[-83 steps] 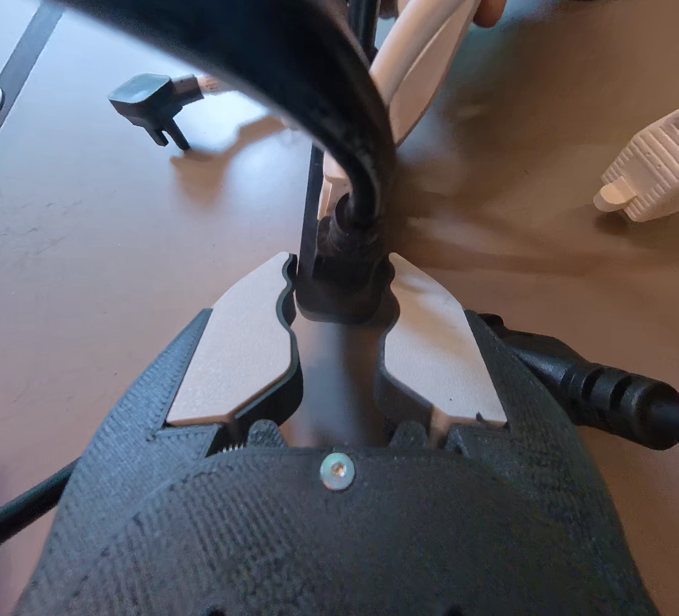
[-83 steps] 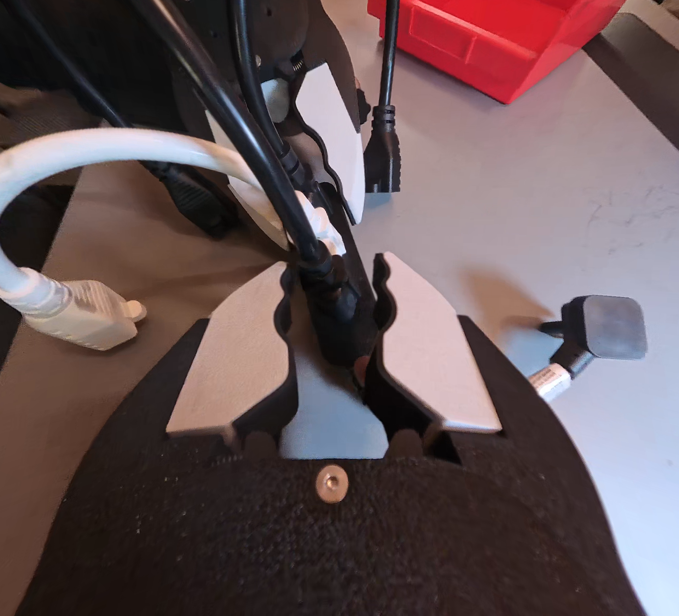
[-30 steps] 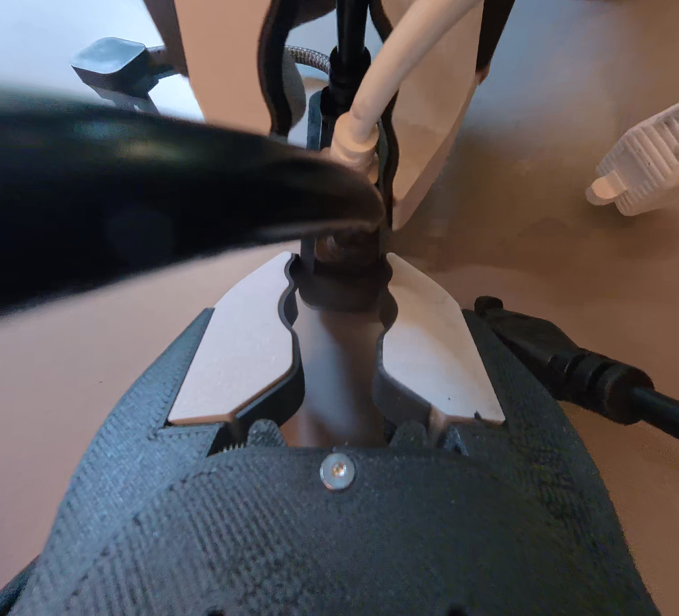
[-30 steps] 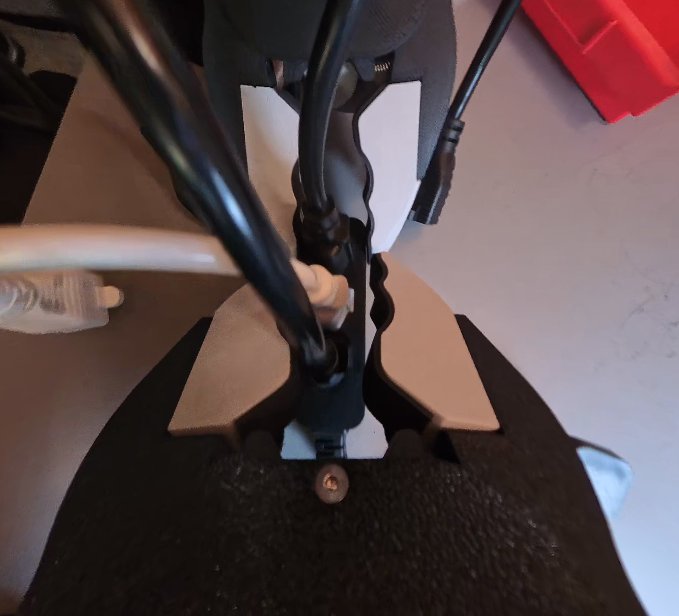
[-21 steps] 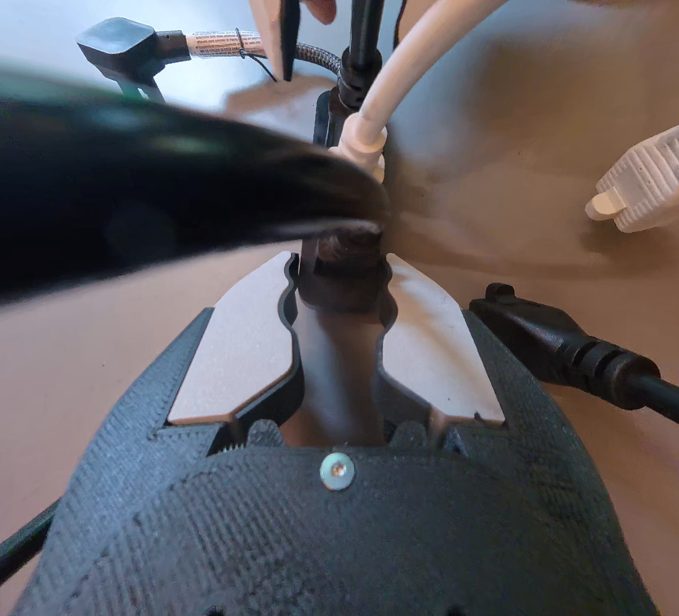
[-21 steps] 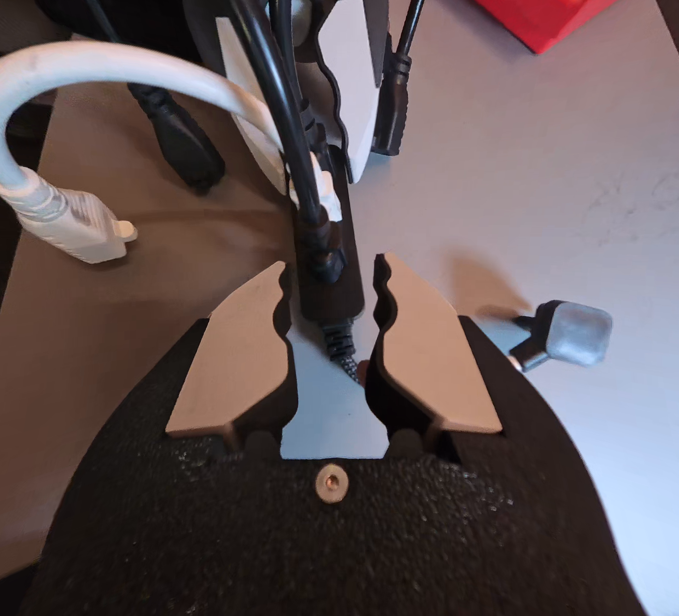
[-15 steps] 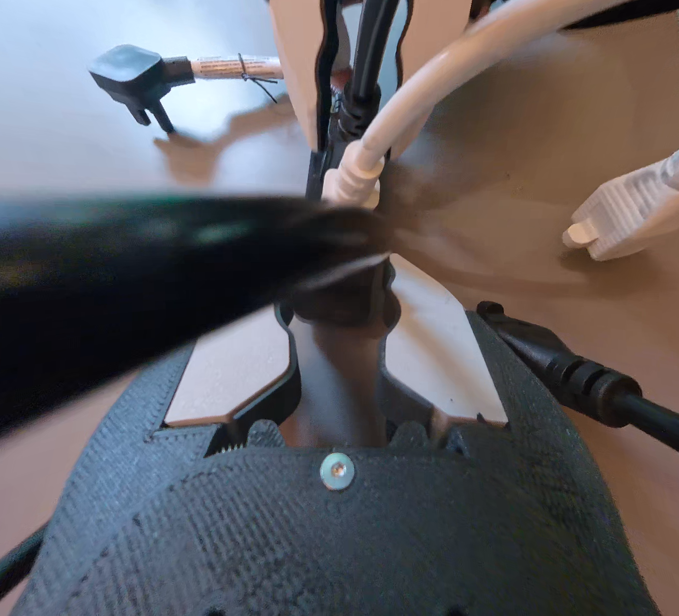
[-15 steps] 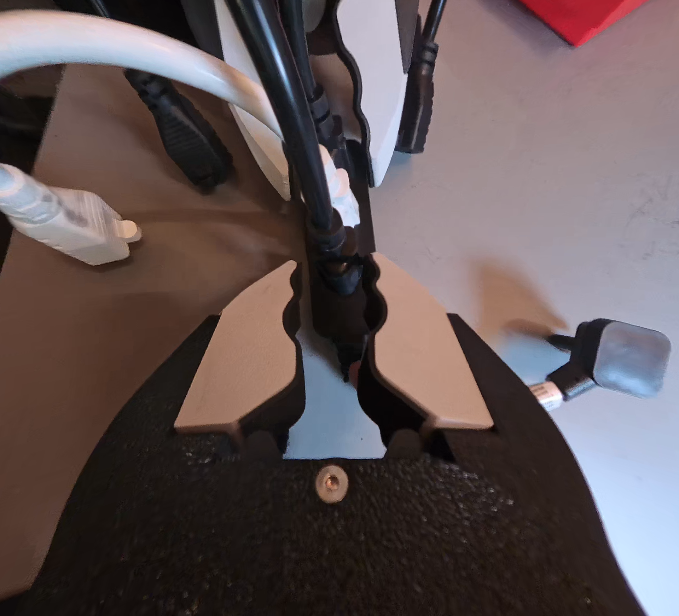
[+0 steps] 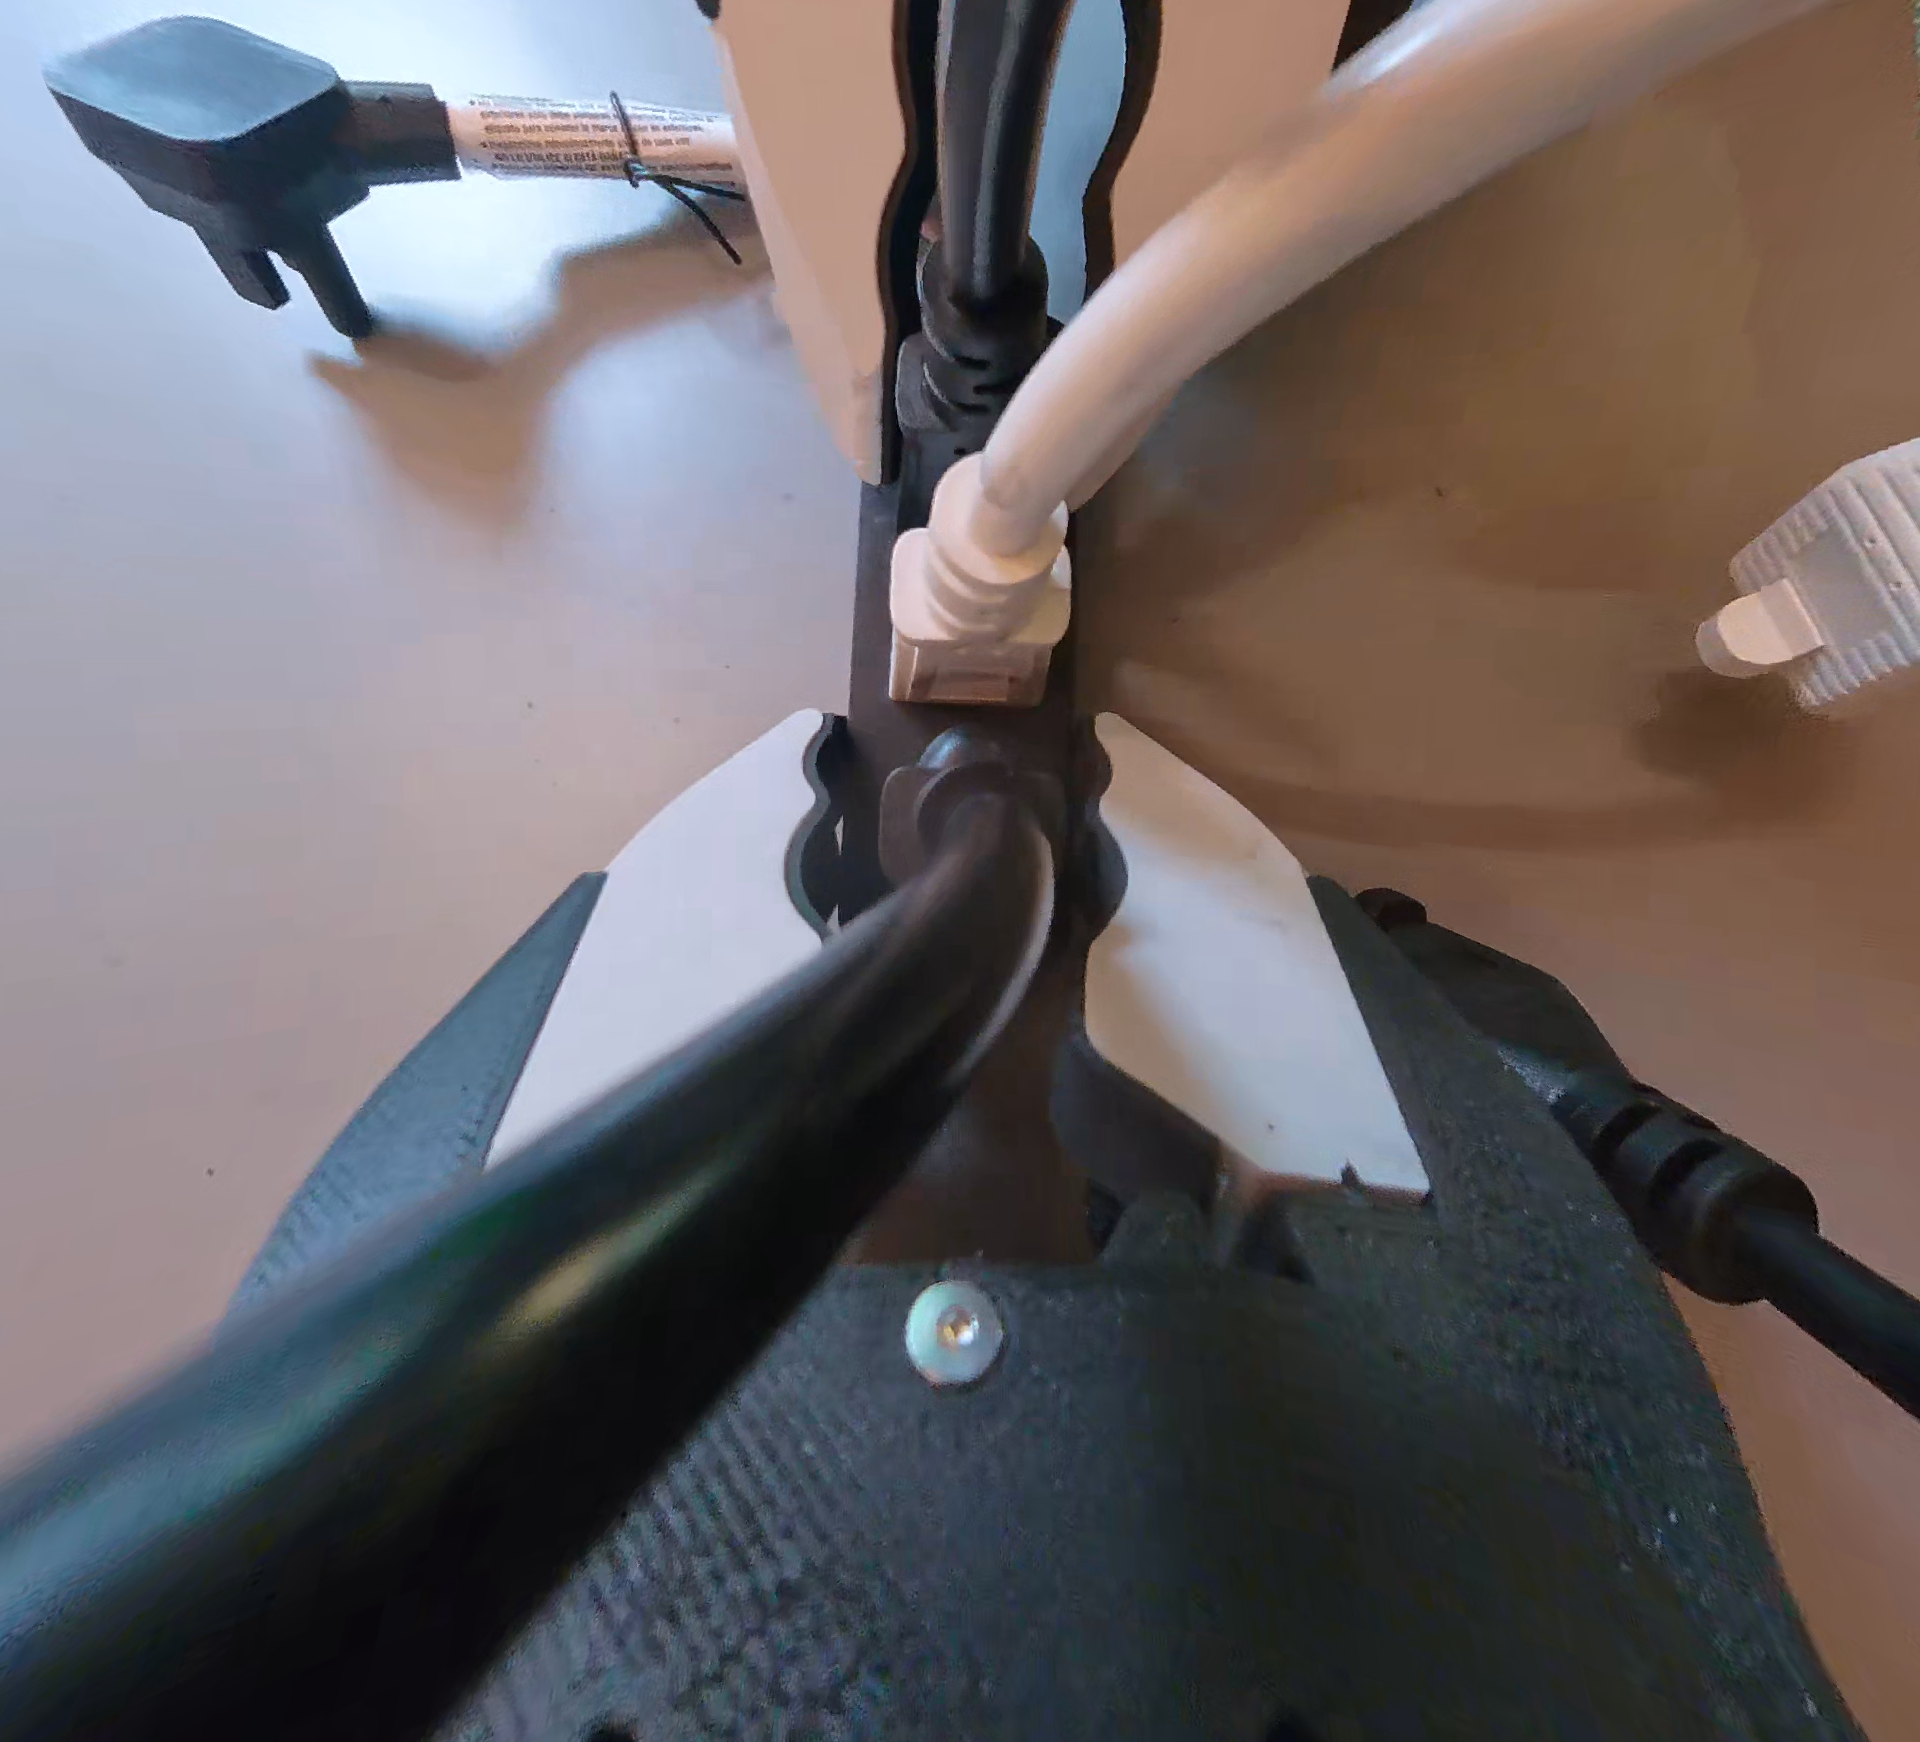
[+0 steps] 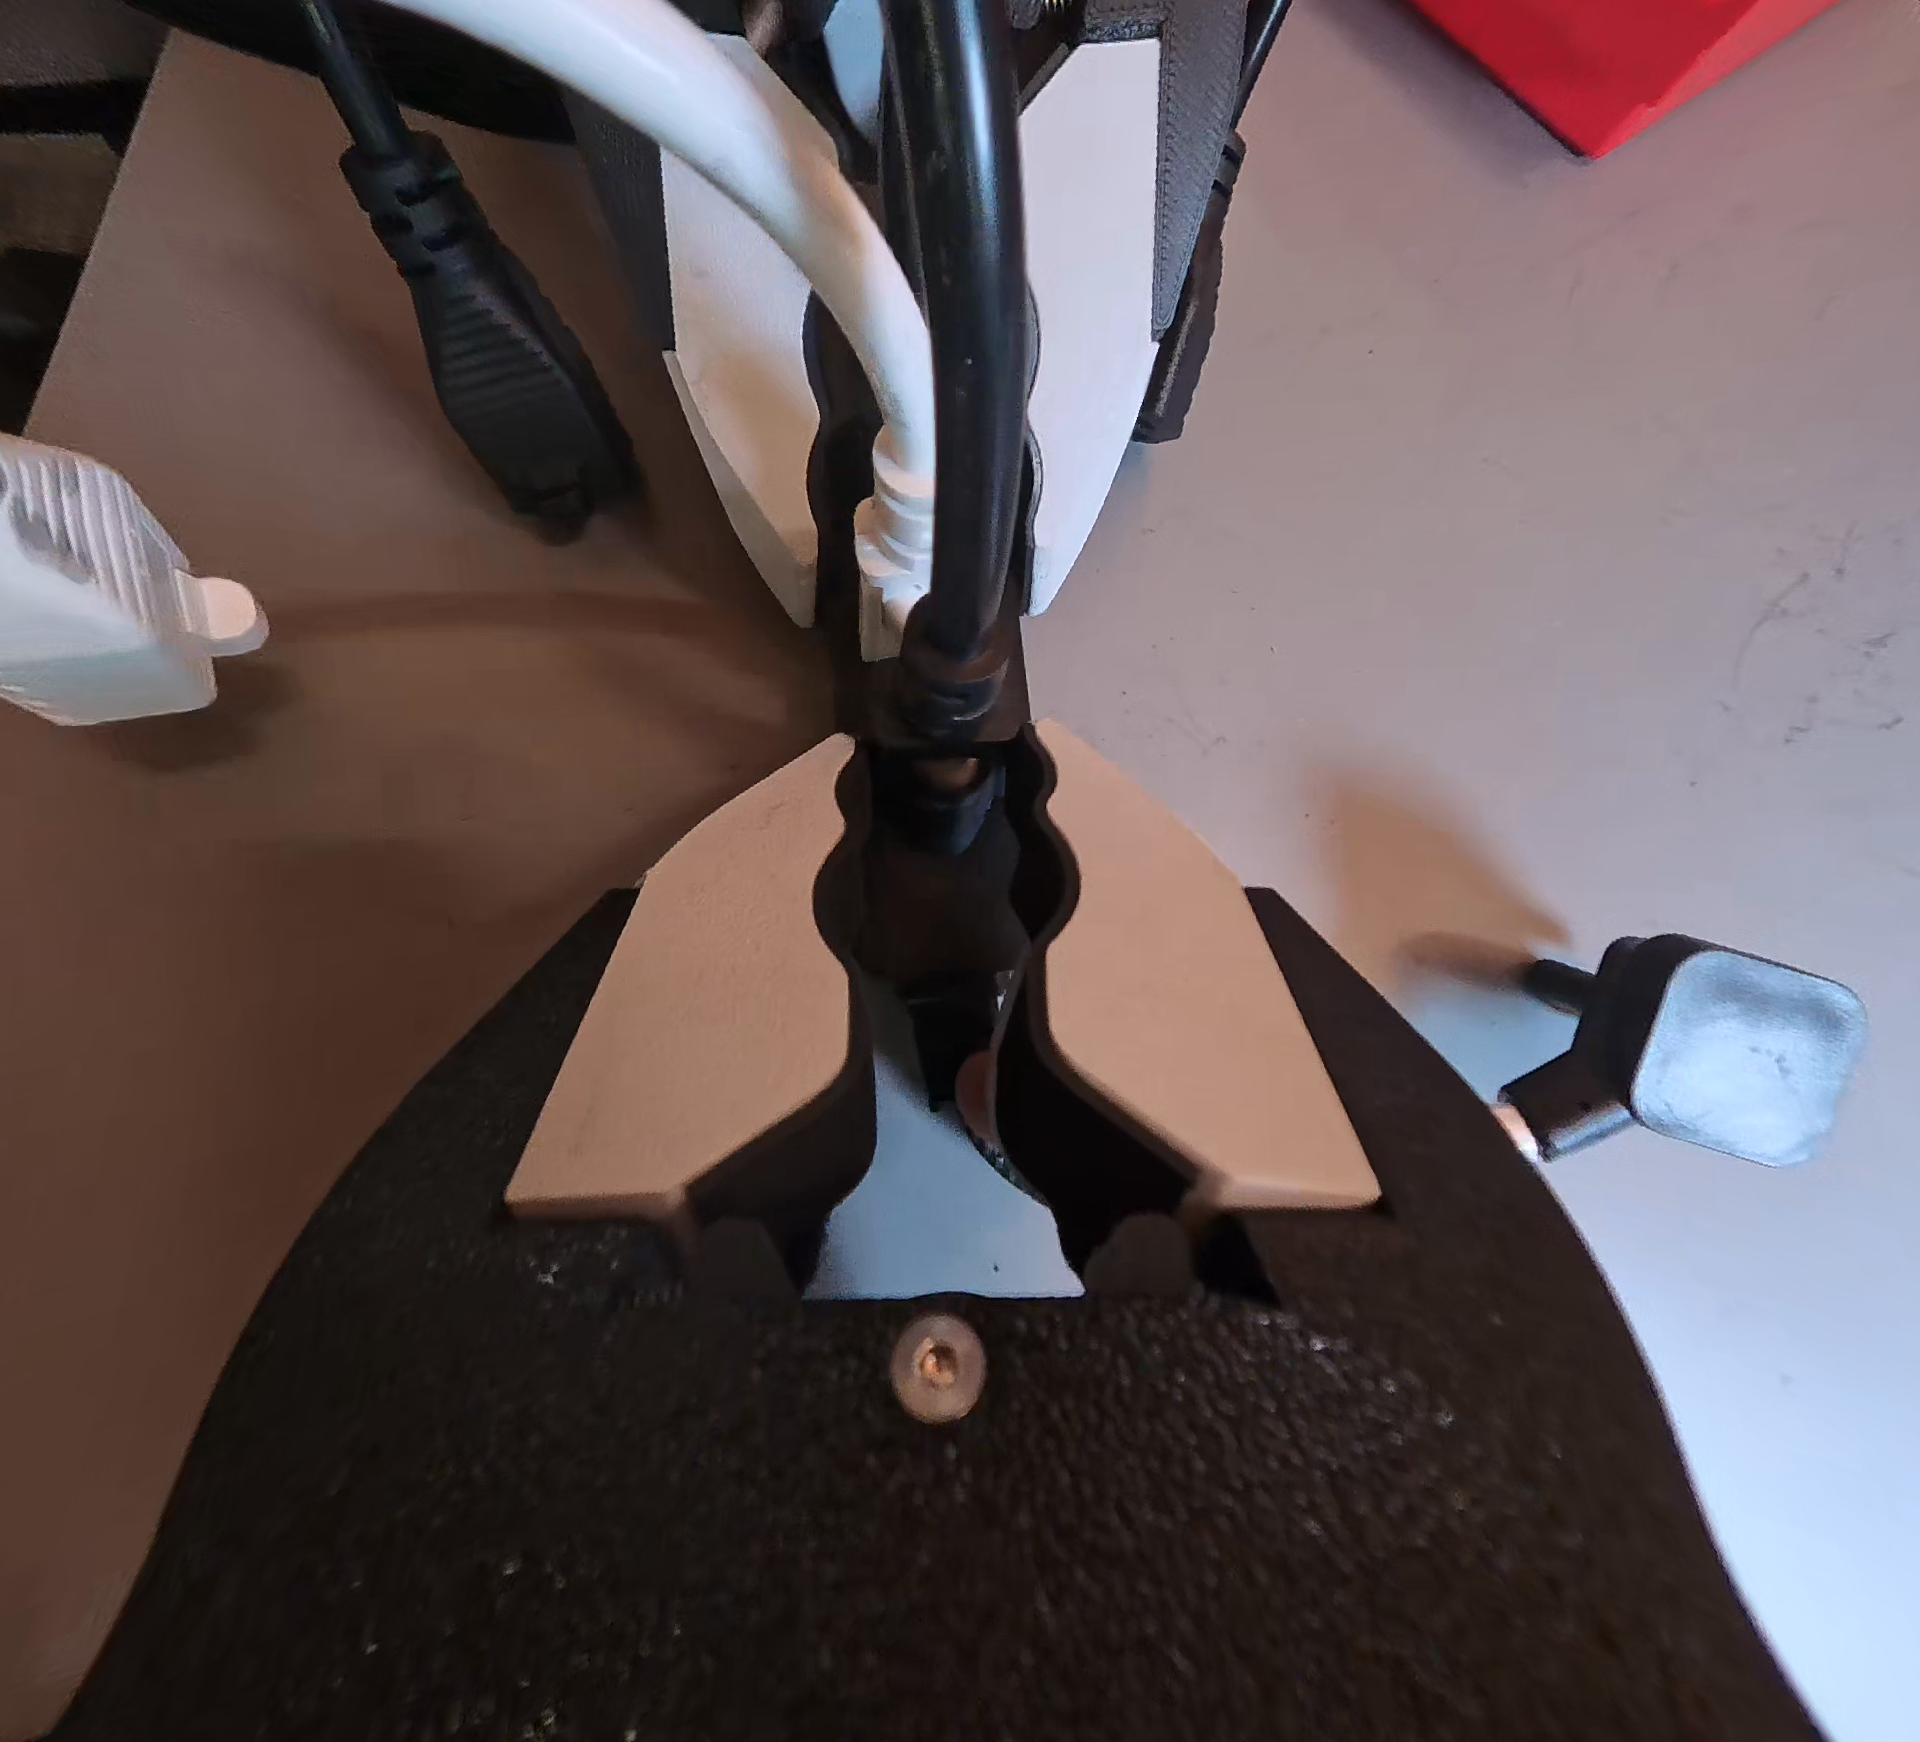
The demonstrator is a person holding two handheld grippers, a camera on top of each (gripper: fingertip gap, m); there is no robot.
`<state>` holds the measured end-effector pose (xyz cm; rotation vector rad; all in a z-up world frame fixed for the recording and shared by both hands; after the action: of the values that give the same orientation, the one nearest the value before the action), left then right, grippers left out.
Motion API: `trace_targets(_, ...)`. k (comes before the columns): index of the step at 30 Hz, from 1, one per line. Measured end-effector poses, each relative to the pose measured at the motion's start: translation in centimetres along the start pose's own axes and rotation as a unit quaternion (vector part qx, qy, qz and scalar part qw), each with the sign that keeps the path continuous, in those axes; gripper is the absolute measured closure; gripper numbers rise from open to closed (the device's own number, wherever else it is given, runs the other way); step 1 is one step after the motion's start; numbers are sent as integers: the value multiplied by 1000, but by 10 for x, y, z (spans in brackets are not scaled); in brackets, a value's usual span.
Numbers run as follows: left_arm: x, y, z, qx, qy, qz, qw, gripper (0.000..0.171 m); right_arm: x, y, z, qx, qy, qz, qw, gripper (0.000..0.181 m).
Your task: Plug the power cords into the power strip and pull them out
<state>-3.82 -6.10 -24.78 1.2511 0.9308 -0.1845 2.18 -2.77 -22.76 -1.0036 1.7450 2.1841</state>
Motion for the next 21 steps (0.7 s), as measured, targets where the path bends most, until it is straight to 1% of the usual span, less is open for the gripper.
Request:
trace_targets(4, 0, 0, 2, -8, -4, 4, 1000, 129, 0, -1, 0, 10, 3, 15, 1000, 151)
trace_targets(10, -1, -2, 2, -13, -11, 8, 1000, 128, 1, -2, -1, 41, 12, 83, 996, 151)
trace_targets(15, -1, -2, 1, -13, -13, 14, 1000, 129, -3, 3, 1, 54, 24, 117, 991, 152)
trace_targets(18, -2, -3, 0, -12, -13, 17, 1000, 127, -3, 4, 1, 40, 18, 118, 992, 152)
trace_targets(21, -2, -2, -1, -16, -10, 24, 1000, 128, -3, 5, 2, 55, 24, 124, 991, 152)
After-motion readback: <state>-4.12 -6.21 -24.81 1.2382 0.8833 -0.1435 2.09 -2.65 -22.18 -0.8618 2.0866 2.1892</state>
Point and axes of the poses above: each gripper's, where its closed fingertips meet, x out along the fingers, y out of its top, z = x × y across the jaws, the point moved 3 cm from there along -x, back along the fingers, and after that the axes turned 4 degrees about z, right-handed, at the moved point
